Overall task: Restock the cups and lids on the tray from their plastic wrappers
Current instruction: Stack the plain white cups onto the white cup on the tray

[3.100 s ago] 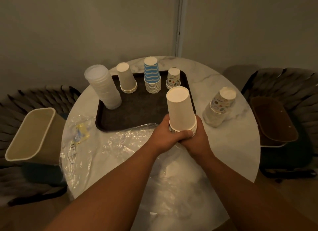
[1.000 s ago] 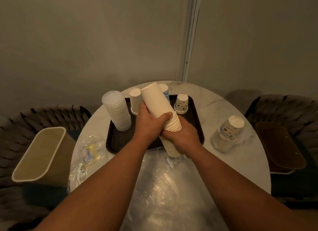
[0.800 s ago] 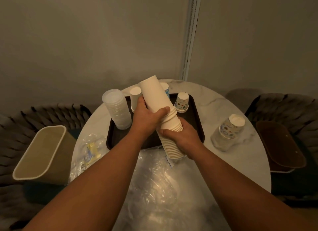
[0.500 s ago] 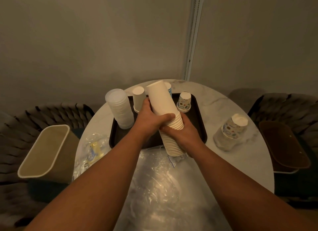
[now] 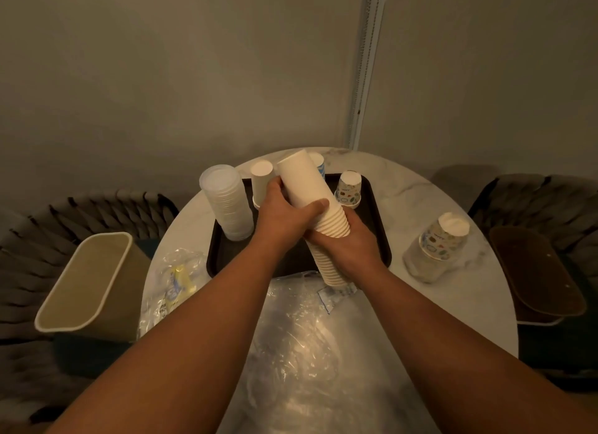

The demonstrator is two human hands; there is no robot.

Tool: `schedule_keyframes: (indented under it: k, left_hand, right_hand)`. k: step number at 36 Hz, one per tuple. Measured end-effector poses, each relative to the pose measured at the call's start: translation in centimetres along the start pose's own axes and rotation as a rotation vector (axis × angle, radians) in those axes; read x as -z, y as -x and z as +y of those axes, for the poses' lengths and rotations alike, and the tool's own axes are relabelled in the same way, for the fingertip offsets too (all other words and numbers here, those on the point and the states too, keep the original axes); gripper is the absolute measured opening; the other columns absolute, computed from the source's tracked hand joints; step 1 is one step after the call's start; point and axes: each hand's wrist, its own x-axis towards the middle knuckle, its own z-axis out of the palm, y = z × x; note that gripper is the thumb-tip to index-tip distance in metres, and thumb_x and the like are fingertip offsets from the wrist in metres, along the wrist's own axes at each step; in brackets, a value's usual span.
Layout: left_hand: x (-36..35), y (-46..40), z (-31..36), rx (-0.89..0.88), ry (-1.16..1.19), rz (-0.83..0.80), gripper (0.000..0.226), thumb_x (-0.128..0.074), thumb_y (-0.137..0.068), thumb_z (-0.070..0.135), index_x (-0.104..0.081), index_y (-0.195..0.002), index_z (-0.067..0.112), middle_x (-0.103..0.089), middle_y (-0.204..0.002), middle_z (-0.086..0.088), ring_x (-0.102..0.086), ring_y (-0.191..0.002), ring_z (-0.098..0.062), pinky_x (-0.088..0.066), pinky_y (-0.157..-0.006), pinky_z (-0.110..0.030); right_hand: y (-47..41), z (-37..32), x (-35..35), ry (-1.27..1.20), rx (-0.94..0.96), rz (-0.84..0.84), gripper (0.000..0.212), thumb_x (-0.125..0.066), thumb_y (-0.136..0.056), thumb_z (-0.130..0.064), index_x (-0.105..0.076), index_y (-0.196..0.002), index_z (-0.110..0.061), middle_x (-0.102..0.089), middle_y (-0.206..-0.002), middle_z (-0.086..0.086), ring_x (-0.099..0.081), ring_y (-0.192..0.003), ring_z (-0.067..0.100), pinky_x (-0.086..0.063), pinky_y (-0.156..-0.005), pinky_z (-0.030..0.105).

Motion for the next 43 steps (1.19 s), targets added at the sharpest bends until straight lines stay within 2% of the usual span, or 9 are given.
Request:
schedule_keyframes:
  k: [6,9,16,21,26,30,35,39,43]
  left_hand:
    - [-0.6,0.4,-1.0,0.01,-0.044,-0.035,0.098,-0.094,-0.056,0.028,-0.035,-0.135,0.023,-0.055,-0.124,0.005,-0.056,-0.112,-0.015,-0.052,-0.093,-0.038]
    - [-0.3,0.1,-0.9,-0.01,-0.036,0.03,0.091,-0.091,-0.06,0.029,-0.038,-0.133,0.024,-0.055,-0.12,0.006,-0.056,-0.11,-0.015,-0.051,-0.084,-0.031]
    - [1.1,-1.8,0.3,-0.024,-0.024,-0.002,0.101,-0.09,-0.055,0.038,-0.033,-0.138,0.025,-0.054,-0.131,0.0,-0.056,-0.118,-0.022,-0.052,-0.097,-0.049]
    - [1.2,-1.3,-0.3,0.052,0.11,-0.146,0.11,-0.091,-0.04,0.045,-0.04,-0.135,0.024,-0.06,-0.127,0.001,-0.06,-0.115,-0.02,-0.054,-0.096,-0.047]
    - [1.7,-2.0,0.7,0.058,0.231,-0.042,0.094,-0.084,-0.048,0.055,-0.048,-0.127,0.02,-0.063,-0.121,-0.002,-0.065,-0.108,-0.02,-0.056,-0.092,-0.047]
    - [2.5,-3.5,2.0,-0.008,0.193,-0.016,0.078,-0.086,-0.059,0.027,-0.042,-0.124,0.028,-0.06,-0.119,-0.002,-0.062,-0.11,-0.024,-0.056,-0.089,-0.05]
    - [4.6,-5.8,4.0,-0.088,0.181,0.033,0.111,-0.088,-0.055,0.023,-0.023,-0.142,0.047,-0.044,-0.137,-0.001,-0.055,-0.117,-0.024,-0.056,-0.088,-0.049]
    - [6.3,-7.9,6.1,-0.117,0.167,0.027,0.075,-0.082,-0.073,0.013,-0.04,-0.129,0.039,-0.052,-0.125,-0.003,-0.06,-0.106,-0.025,-0.057,-0.06,-0.038]
    - [8.1,-10.4,8.5,-0.081,0.172,0.118,0.044,-0.07,-0.088,0.024,-0.04,-0.12,0.028,-0.053,-0.109,0.005,-0.06,-0.097,-0.018,-0.058,-0.06,-0.038]
  right_hand:
    - [0.2,-0.1,-0.3,0.031,0.027,-0.01,0.068,-0.084,-0.068,-0.041,-0.052,-0.128,-0.044,-0.065,-0.108,-0.017,-0.062,-0.096,0.004,-0.049,-0.078,0.024]
    - [0.4,-0.2,-0.3,0.019,0.023,-0.023,0.057,-0.086,-0.067,-0.043,-0.052,-0.112,-0.052,-0.063,-0.096,-0.024,-0.059,-0.088,-0.005,-0.046,-0.071,0.018]
    - [0.9,1.1,-0.2,0.026,-0.004,-0.037,0.057,-0.086,-0.065,-0.046,-0.048,-0.107,-0.05,-0.062,-0.096,-0.024,-0.059,-0.09,-0.001,-0.051,-0.08,0.031]
    - [0.8,0.5,-0.2,0.019,0.014,-0.014,0.056,-0.085,-0.065,-0.047,-0.05,-0.108,-0.049,-0.063,-0.096,-0.023,-0.06,-0.089,-0.002,-0.048,-0.075,0.025]
    - [0.2,-0.1,-0.1,0.053,0.041,-0.018,0.057,-0.087,-0.064,-0.047,-0.049,-0.106,-0.05,-0.059,-0.094,-0.026,-0.056,-0.086,-0.006,-0.043,-0.07,0.02]
    - [-0.6,-1.0,-0.2,0.044,0.053,-0.031,0.05,-0.087,-0.065,-0.042,-0.05,-0.096,-0.053,-0.059,-0.091,-0.028,-0.055,-0.084,-0.009,-0.041,-0.068,0.016]
    - [-1.7,-1.6,-0.8,0.013,0.063,-0.034,0.055,-0.088,-0.065,-0.041,-0.049,-0.104,-0.051,-0.059,-0.094,-0.028,-0.055,-0.085,-0.01,-0.04,-0.067,0.014]
    - [-2.9,-1.9,-1.6,-0.023,0.062,-0.025,0.057,-0.088,-0.066,-0.039,-0.05,-0.108,-0.047,-0.058,-0.095,-0.028,-0.054,-0.086,-0.01,-0.041,-0.07,0.015]
    - [-4.2,-2.6,-2.7,-0.06,0.07,-0.023,0.056,-0.088,-0.067,-0.037,-0.049,-0.105,-0.048,-0.055,-0.096,-0.03,-0.052,-0.087,-0.011,-0.04,-0.075,0.018]
